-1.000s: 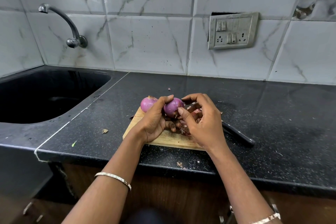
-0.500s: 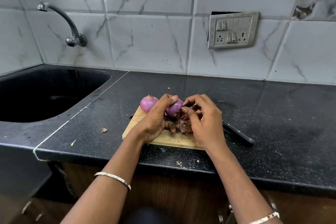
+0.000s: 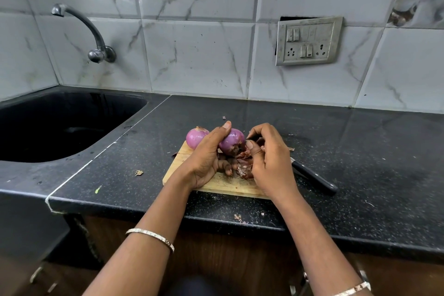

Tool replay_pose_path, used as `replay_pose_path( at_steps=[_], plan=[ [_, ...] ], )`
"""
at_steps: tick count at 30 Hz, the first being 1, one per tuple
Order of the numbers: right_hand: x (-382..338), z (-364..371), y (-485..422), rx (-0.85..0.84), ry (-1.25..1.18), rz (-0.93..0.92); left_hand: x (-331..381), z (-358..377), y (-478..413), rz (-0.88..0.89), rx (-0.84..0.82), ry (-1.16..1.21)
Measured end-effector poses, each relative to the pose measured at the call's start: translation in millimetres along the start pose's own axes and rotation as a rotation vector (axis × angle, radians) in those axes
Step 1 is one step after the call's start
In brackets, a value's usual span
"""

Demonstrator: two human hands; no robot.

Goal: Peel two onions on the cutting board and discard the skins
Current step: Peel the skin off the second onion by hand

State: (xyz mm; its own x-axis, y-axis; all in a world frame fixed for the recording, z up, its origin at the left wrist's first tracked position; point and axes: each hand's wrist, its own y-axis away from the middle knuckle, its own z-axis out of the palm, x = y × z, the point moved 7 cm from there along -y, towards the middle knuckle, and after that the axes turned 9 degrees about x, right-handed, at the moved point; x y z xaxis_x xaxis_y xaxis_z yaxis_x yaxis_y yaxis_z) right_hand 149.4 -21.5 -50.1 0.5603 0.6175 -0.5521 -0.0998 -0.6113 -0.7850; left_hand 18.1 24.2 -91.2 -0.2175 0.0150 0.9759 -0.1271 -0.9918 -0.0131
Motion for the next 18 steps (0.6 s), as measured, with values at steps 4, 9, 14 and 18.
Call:
replay_pose_path(
  at_steps=[4, 9, 14, 18],
  plan=[
    [-2.5, 0.0, 0.6, -0.008, -0.010, -0.008, 0.2, 1.6, 1.1, -0.016, -0.026, -0.002],
    [-3.4, 0.7, 0.3, -0.016, -0.016, -0.038, 1.1, 1.7, 2.2, 0.004, -0.030, -0.024],
    [-1.1, -0.6, 0.1, -0.008, -0.021, -0.032, 1.6, 3.6, 3.4, 0.014, -0.037, -0.046],
    [-0.9, 1.0, 0.1, -0.028, -0.005, -0.026, 2.3, 3.1, 4.0, 0.018, -0.031, -0.056]
  ],
)
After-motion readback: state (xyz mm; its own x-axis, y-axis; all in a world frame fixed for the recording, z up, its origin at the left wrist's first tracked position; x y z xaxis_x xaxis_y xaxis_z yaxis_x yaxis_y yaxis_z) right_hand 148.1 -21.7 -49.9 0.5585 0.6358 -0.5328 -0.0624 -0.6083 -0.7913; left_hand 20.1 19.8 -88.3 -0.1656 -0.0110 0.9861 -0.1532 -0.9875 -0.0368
